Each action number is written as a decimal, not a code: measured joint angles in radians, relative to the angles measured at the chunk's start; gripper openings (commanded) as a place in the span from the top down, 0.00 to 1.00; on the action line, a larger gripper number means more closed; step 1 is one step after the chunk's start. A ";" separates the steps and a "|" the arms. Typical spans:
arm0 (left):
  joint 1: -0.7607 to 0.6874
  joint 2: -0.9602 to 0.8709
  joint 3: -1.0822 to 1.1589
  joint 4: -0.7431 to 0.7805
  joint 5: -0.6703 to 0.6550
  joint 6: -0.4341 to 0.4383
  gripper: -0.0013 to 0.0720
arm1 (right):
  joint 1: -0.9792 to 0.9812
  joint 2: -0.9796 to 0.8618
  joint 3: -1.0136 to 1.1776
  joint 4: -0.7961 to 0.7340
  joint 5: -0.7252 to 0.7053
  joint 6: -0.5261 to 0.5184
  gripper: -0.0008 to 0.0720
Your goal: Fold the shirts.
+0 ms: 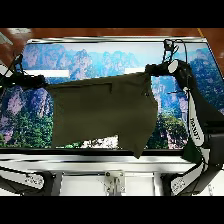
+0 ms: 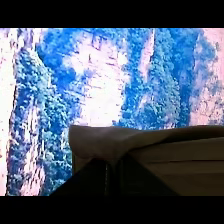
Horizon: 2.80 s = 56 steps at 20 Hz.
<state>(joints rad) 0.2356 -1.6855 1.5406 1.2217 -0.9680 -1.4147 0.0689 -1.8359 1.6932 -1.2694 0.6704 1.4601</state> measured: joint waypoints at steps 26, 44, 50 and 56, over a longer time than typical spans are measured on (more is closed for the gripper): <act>0.116 0.113 -0.120 0.082 -0.577 -0.008 0.06 | -0.163 0.163 -0.010 -0.195 0.795 -0.036 0.19; 0.340 0.369 -0.943 -0.185 -0.277 0.208 0.09 | -0.485 0.455 -0.524 0.115 0.675 -0.163 0.19; 0.236 0.304 -0.950 -0.281 -0.167 0.216 0.92 | -0.483 0.457 -0.535 0.108 0.677 -0.158 0.19; 0.214 0.332 -0.948 -0.291 -0.172 0.259 0.92 | -0.439 0.463 -0.724 0.117 0.745 -0.163 0.18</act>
<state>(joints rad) 0.4500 -1.3537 0.5922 0.9310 -1.1400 -1.1553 -0.3698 -1.3727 0.9688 -1.1522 1.4151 1.2968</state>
